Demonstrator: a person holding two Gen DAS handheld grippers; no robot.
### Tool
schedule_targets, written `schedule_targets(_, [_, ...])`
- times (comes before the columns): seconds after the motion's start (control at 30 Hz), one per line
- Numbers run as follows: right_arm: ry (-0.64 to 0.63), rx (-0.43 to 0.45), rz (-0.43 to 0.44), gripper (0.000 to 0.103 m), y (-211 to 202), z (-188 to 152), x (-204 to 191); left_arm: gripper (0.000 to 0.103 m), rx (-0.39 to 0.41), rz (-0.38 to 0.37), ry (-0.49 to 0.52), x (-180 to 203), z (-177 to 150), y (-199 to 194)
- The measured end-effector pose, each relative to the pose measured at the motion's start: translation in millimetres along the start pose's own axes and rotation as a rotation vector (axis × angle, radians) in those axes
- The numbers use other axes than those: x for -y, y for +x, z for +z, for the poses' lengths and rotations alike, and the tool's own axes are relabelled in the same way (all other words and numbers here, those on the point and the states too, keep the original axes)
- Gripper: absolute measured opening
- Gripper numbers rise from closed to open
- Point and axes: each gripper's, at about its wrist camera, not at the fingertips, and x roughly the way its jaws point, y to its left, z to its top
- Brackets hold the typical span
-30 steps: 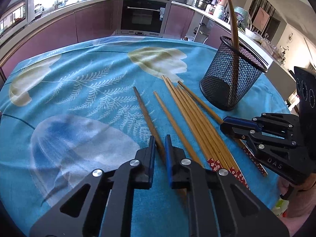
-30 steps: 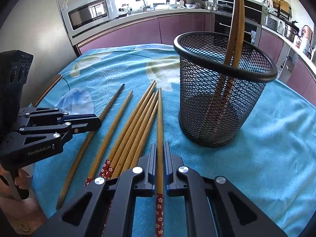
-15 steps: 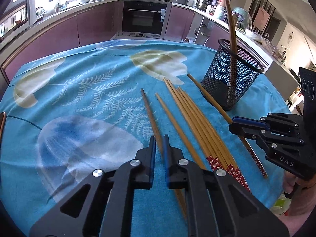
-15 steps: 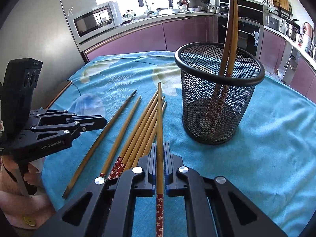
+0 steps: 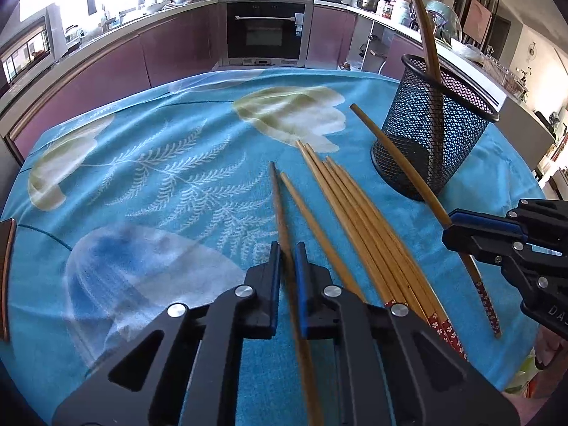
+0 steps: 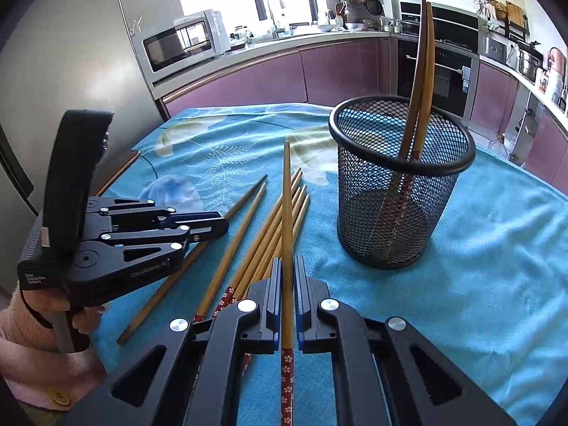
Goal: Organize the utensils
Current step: 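Lift both held chopsticks upright and lower them into the mesh cup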
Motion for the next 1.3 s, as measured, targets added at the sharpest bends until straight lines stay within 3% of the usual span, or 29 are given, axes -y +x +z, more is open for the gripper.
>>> schedule_targets(0.23, [-0.006,0.037,0.014,0.006,-16,2,-1,0.007,0.025,-0.041,-0.019,-2,0,-16])
schedule_targets(0.77, [0.036,0.194,0.048,0.006,-70,22,18,0.007,0.232,-0.326,-0.021,-6,25,-121])
schedule_targets(1.3, [0.032,0.334,0.013,0.006,-112,61,41,0.007,0.411,-0.412,-0.006,11,88,-168])
